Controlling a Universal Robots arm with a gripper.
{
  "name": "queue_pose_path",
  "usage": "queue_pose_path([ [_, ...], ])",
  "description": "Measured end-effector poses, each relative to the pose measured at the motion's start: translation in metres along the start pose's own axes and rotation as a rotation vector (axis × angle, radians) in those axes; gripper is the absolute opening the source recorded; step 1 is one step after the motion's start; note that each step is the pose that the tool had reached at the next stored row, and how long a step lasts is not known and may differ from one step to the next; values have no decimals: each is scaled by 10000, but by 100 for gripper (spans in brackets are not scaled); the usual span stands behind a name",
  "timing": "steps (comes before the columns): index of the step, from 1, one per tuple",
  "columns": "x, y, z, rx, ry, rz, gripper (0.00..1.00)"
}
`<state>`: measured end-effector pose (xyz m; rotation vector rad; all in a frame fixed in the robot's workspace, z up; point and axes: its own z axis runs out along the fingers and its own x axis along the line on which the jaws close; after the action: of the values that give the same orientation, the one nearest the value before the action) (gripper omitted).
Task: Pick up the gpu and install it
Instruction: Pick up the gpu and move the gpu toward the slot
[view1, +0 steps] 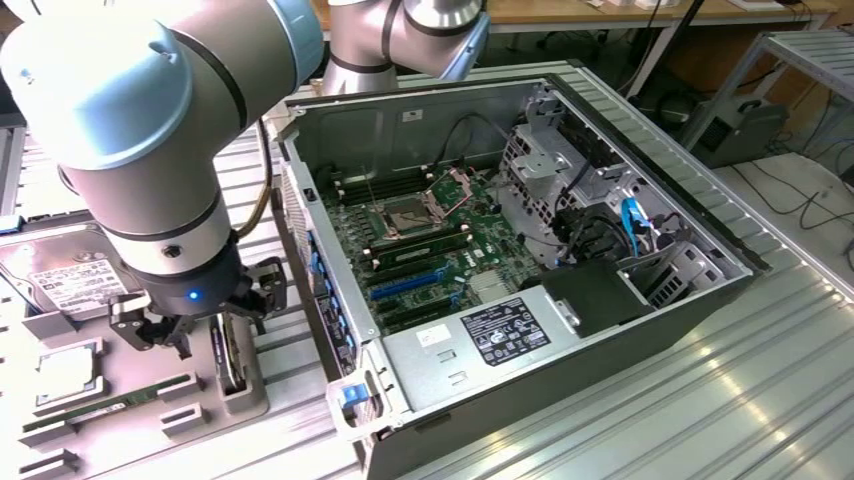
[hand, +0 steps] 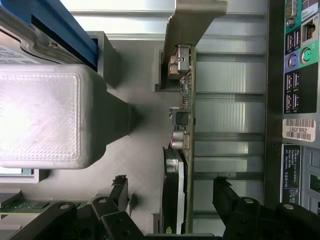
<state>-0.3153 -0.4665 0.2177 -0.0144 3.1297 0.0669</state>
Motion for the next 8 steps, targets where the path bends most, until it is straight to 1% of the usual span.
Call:
queue_pose_path([
  [6, 0, 0, 0, 0, 1, 0, 77],
  [8, 0, 0, 0, 1, 1, 0, 64],
])
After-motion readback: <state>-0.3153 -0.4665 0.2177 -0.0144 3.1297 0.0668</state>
